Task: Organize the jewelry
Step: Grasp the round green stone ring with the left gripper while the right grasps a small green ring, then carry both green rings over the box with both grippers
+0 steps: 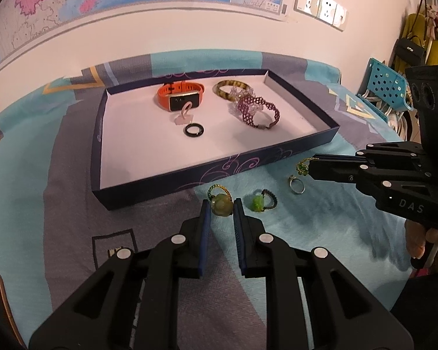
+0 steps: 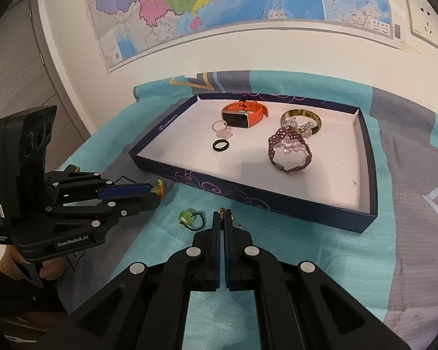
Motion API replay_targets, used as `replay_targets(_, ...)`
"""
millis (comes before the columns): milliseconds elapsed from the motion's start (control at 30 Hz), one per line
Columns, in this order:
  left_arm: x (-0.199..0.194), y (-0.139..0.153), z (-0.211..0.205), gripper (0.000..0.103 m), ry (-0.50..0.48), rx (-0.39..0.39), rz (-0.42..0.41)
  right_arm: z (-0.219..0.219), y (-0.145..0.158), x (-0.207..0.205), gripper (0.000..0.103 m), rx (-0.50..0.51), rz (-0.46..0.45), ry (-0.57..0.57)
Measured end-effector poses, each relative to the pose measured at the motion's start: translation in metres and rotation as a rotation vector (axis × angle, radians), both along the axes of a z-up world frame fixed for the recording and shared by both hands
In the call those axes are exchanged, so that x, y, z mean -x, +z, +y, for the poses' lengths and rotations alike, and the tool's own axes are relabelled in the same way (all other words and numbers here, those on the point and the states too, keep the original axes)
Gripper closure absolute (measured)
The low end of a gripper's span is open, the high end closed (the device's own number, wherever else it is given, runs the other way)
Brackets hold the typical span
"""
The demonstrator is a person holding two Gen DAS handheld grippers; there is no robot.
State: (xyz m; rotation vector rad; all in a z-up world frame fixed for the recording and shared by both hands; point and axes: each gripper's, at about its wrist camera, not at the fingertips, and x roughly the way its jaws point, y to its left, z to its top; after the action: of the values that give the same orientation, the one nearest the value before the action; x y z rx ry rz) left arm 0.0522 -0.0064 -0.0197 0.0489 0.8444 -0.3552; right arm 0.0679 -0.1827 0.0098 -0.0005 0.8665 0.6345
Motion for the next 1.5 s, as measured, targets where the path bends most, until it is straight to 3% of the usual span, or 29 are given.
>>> replay_targets(1500, -0.011, 0.033, -0.003, 0.087, 0.0, 0.011, -0.097, -0.01, 0.024, -0.026, 0.102, -0.032, -0.055, -0.045)
